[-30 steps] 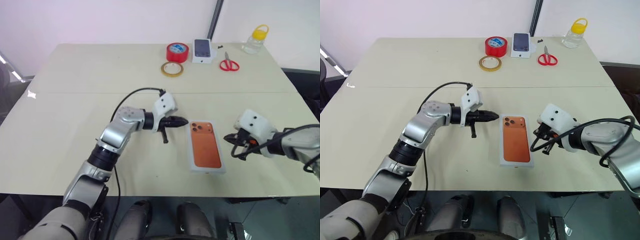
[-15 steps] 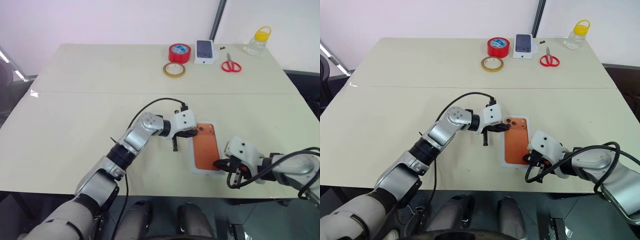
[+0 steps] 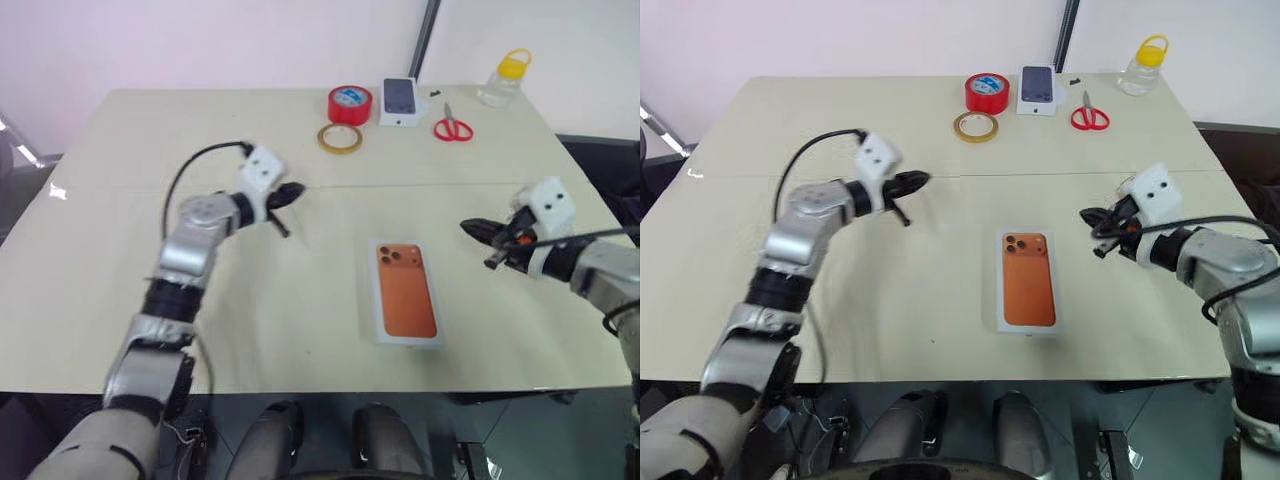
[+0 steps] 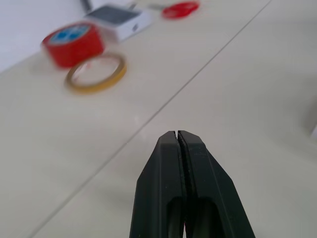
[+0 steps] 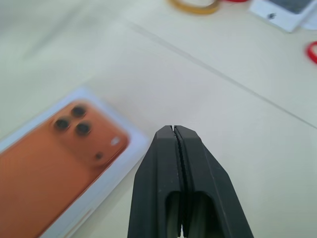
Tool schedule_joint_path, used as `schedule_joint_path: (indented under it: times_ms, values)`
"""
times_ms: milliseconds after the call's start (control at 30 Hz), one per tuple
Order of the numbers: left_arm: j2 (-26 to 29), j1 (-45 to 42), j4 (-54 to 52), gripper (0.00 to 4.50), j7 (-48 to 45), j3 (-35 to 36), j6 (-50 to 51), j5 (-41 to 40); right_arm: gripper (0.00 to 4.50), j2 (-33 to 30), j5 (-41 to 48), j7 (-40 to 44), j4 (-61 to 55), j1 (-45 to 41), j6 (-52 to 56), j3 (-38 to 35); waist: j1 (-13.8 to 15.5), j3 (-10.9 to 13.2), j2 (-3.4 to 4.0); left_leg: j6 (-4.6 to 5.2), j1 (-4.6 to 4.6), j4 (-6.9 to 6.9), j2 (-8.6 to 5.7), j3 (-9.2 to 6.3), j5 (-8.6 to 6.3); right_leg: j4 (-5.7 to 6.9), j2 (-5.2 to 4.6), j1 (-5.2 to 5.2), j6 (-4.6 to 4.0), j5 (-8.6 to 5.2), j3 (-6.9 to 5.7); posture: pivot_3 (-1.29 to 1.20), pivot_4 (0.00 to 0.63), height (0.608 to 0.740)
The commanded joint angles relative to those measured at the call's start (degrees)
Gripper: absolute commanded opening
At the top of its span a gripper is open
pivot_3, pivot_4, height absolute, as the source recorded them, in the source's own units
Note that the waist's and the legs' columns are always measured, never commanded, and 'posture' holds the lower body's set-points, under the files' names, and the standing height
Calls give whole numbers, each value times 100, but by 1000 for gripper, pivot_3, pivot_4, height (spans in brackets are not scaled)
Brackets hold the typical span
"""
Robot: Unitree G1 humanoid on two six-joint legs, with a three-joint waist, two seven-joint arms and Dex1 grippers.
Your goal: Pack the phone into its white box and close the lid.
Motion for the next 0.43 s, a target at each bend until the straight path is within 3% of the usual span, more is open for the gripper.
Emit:
schedule_joint_path:
  times_ms: [33, 300, 433]
  values:
    - [367, 756, -942, 68, 135, 573, 374, -301, 51, -83, -72, 394, 478, -163, -449, 45, -4, 0, 1, 0, 1, -3, 1, 0, 0, 1, 1, -4, -1, 0, 2, 0, 150, 740]
    - [581, 2522, -2479, 68, 594, 1372, 969, -726, 51, -85, -159, 1030, 922, -26, -971, 215, 98, -1, 7, 1, 0, 1, -1, -1, -2, -6, -2, 2, -2, 1, 2, 0, 150, 740]
    - [491, 2803, -2799, 68, 888, 1530, 1109, -861, 51, -33, -169, 1200, 1036, -150, -988, 363, 93, -1, 7, 0, 2, -2, 1, 0, -2, -3, -1, 0, -2, 1, 4, 0, 150, 740]
